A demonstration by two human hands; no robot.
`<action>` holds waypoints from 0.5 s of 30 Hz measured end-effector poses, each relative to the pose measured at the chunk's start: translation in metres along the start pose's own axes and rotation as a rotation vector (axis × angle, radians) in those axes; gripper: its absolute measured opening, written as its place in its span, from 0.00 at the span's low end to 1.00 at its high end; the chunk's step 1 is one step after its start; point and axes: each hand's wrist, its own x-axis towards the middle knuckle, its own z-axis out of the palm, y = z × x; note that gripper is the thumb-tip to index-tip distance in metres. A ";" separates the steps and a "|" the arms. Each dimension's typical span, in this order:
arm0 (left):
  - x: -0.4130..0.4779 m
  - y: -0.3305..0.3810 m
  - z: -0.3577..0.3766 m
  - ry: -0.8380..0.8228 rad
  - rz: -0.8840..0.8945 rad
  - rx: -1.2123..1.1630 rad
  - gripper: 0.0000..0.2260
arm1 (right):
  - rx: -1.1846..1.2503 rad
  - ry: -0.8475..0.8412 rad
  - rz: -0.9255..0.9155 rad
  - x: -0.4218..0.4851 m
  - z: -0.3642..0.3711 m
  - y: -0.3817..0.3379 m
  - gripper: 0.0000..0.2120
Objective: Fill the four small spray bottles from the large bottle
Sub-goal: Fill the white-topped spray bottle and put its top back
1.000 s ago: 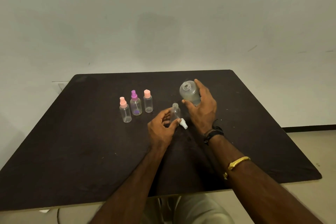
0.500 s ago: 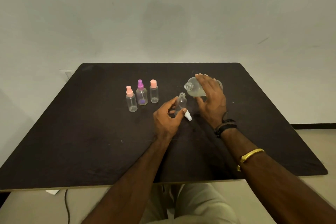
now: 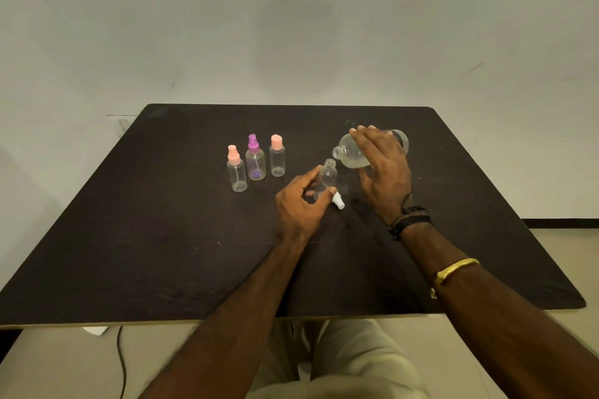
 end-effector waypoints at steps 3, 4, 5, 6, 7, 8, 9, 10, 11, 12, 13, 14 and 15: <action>0.000 0.000 0.000 0.001 0.006 0.004 0.23 | -0.013 0.006 -0.015 -0.001 0.000 0.001 0.28; 0.000 0.000 0.000 0.002 0.007 0.005 0.23 | -0.017 0.004 -0.019 -0.001 0.000 0.001 0.28; 0.000 0.000 0.000 0.003 0.008 0.007 0.23 | -0.023 0.001 -0.022 -0.001 0.000 0.002 0.28; 0.000 -0.001 0.001 0.002 0.007 0.009 0.24 | -0.031 -0.003 -0.025 -0.002 0.000 0.003 0.28; 0.000 -0.001 0.001 0.001 0.005 0.014 0.24 | -0.039 -0.006 -0.026 -0.002 0.000 0.003 0.28; 0.000 -0.002 0.001 0.000 0.004 0.020 0.24 | -0.044 -0.009 -0.027 -0.003 0.000 0.003 0.28; 0.000 -0.002 0.001 -0.002 0.002 0.026 0.24 | -0.046 -0.009 -0.026 -0.003 0.000 0.004 0.28; 0.000 -0.002 0.001 -0.004 0.002 0.030 0.24 | -0.047 -0.009 -0.024 -0.002 0.001 0.004 0.28; 0.000 -0.002 0.001 -0.004 0.003 0.032 0.24 | -0.050 -0.007 -0.024 -0.003 0.001 0.004 0.28; 0.000 -0.002 0.001 -0.005 0.002 0.033 0.24 | -0.053 -0.005 -0.028 -0.003 0.001 0.004 0.27; 0.000 -0.002 0.000 -0.006 0.001 0.034 0.24 | -0.057 -0.004 -0.032 -0.002 0.001 0.004 0.28; 0.000 -0.001 0.000 -0.005 -0.002 0.039 0.24 | -0.061 -0.003 -0.036 -0.002 0.001 0.004 0.28; 0.000 -0.001 0.000 -0.004 -0.002 0.044 0.24 | -0.064 -0.002 -0.039 -0.002 0.001 0.005 0.28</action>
